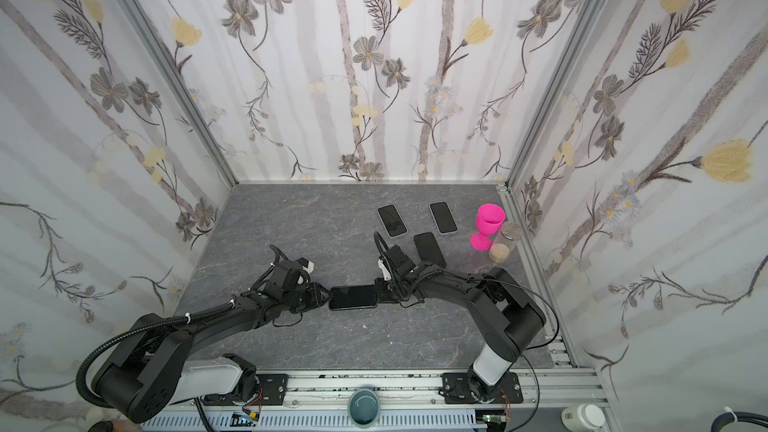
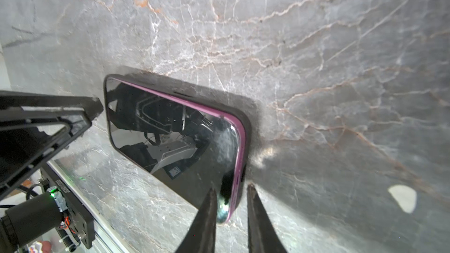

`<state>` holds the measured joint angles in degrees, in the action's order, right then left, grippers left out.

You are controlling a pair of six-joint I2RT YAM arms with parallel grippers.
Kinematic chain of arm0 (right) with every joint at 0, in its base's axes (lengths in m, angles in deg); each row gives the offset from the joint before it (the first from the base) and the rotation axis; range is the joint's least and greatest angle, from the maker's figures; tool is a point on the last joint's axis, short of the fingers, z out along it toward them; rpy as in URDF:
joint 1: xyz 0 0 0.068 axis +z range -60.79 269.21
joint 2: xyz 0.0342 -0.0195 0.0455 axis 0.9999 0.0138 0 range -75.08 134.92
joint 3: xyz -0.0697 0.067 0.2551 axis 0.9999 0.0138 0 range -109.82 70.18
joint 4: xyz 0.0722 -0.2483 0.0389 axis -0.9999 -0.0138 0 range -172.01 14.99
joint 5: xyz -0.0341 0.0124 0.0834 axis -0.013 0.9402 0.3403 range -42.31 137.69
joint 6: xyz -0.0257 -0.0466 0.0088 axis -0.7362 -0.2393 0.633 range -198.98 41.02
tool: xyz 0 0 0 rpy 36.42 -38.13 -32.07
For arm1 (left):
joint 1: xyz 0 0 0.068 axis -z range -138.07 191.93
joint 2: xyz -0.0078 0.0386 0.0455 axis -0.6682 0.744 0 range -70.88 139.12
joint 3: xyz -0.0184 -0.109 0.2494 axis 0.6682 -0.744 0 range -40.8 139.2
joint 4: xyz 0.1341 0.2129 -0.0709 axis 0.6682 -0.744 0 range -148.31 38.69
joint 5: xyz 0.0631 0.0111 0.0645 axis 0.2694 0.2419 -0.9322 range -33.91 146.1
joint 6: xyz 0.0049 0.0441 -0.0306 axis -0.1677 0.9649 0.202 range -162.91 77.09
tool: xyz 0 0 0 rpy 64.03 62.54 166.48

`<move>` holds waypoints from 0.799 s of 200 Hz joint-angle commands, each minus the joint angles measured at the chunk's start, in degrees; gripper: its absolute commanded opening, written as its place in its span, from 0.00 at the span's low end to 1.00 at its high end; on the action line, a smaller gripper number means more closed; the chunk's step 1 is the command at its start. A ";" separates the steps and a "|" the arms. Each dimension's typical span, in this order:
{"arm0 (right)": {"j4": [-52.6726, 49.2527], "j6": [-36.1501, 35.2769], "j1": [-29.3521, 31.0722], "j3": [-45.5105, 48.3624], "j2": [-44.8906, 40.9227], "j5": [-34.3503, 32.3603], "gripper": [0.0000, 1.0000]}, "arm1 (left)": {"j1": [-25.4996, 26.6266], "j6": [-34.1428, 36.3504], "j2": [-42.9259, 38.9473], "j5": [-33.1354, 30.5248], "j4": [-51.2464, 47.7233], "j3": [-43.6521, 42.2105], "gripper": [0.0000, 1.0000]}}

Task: Put the phone into the phone case
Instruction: 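Fit the phone's edge into the black case rim with both grippers, then press the phone down into the black case with both grippers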

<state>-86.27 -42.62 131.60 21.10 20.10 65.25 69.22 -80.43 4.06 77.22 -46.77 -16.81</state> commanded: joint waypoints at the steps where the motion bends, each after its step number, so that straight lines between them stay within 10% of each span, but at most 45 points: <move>1: -0.01 -0.59 0.06 -0.49 0.70 1.29 0.17 | 0.05 0.26 1.75 2.59 1.60 0.52 0.31; 160: -2.35 -1.77 1.46 1.24 7.85 -2.71 0.06 | 0.53 0.05 5.10 5.89 3.03 -0.52 0.20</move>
<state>-86.49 -42.42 131.82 20.40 23.44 66.43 69.26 -80.45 8.67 81.13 -44.32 -16.94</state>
